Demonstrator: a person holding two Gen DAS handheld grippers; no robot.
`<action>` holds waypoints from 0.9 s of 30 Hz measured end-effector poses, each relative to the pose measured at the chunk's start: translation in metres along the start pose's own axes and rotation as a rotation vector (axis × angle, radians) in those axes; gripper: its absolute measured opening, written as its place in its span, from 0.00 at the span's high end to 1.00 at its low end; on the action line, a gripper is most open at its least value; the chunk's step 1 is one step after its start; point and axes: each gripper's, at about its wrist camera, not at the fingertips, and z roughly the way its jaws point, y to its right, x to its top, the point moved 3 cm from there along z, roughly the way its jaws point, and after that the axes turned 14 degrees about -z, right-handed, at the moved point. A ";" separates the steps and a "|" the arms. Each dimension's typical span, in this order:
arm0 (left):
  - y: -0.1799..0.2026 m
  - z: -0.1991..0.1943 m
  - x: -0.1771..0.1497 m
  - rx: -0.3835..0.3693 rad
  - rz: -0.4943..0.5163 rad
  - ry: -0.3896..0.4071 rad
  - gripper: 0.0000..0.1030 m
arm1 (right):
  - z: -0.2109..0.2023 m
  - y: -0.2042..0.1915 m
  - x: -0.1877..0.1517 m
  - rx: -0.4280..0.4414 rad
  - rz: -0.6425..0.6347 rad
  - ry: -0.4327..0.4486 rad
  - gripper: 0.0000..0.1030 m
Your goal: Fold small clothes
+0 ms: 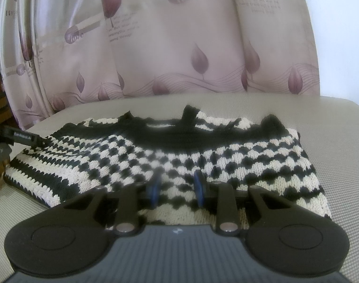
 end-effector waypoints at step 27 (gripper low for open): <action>-0.022 0.013 0.015 -0.313 -0.248 -0.073 0.81 | -0.003 -0.009 0.001 0.012 -0.044 0.017 0.24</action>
